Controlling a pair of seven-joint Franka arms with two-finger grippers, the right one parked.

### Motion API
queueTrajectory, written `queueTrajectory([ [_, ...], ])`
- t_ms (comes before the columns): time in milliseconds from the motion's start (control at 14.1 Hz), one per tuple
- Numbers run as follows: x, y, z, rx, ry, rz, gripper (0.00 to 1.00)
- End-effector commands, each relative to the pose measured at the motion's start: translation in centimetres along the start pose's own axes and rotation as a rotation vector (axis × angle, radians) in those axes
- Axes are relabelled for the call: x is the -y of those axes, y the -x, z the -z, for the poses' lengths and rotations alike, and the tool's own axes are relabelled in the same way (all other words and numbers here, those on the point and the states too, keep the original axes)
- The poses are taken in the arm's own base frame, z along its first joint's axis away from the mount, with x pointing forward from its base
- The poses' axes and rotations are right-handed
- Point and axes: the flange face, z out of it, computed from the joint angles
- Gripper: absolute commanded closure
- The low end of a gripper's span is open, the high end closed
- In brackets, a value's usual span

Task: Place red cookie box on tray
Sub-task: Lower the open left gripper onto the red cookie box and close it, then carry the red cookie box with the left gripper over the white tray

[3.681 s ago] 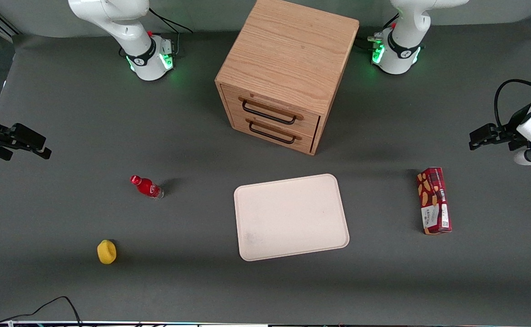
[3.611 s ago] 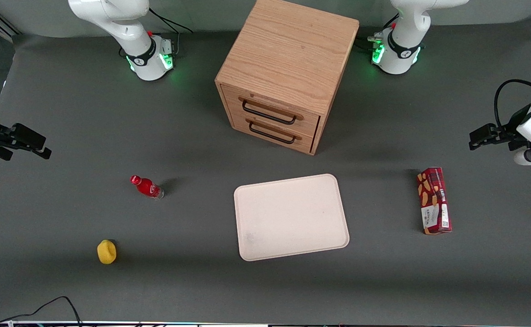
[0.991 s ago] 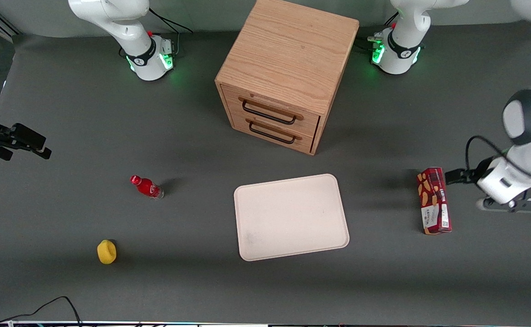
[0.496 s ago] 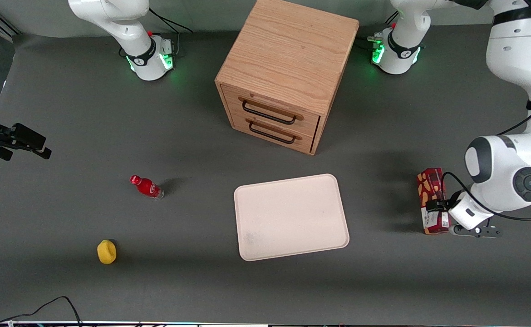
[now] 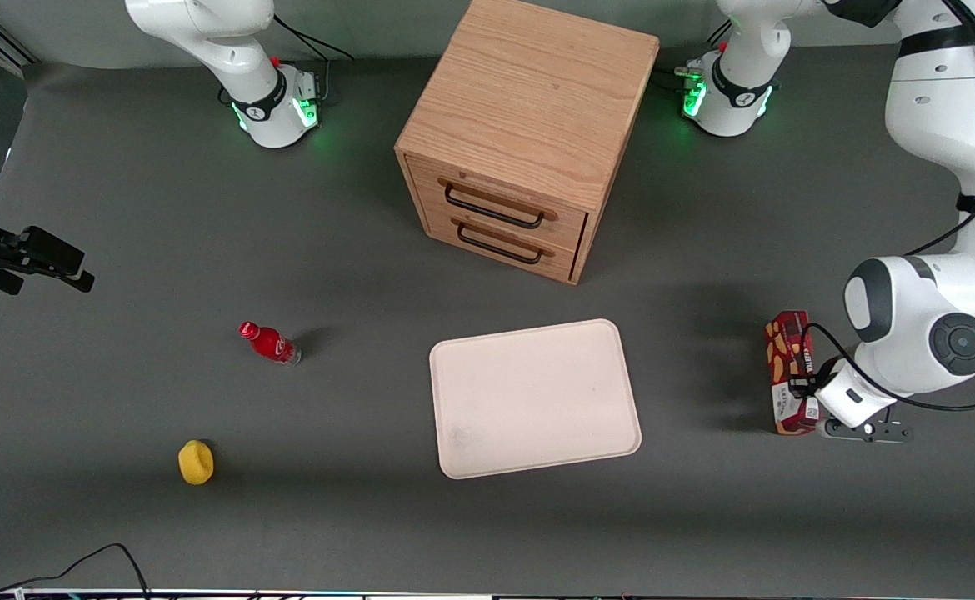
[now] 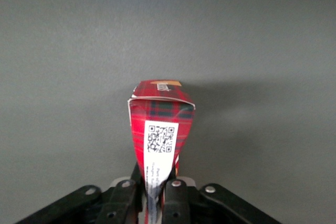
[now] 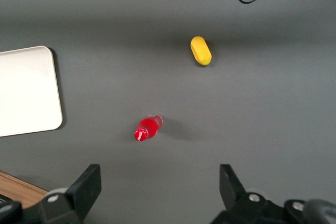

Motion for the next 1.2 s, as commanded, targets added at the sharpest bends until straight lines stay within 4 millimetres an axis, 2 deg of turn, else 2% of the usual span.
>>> queueTrajectory([
  [0, -5.7, -3.3, 5.6, 0.038, 0.001, 0.050, 1.00],
  [71, -7.9, -4.1, 6.8, 0.028, 0.002, 0.078, 1.00],
  [142, -9.9, -4.1, 6.9, 0.030, 0.002, 0.112, 1.00],
  [354, -17.6, -3.8, 6.8, 0.021, 0.005, 0.163, 1.00],
  [496, -23.5, -3.5, 6.1, 0.013, 0.017, 0.201, 1.00],
  [708, -29.2, -2.8, 5.9, 0.000, 0.023, 0.202, 1.00],
  [850, -31.4, -2.8, 4.4, 0.002, 0.023, 0.232, 1.00],
  [1133, -32.2, -3.6, 2.1, -0.003, 0.018, 0.241, 1.00],
])
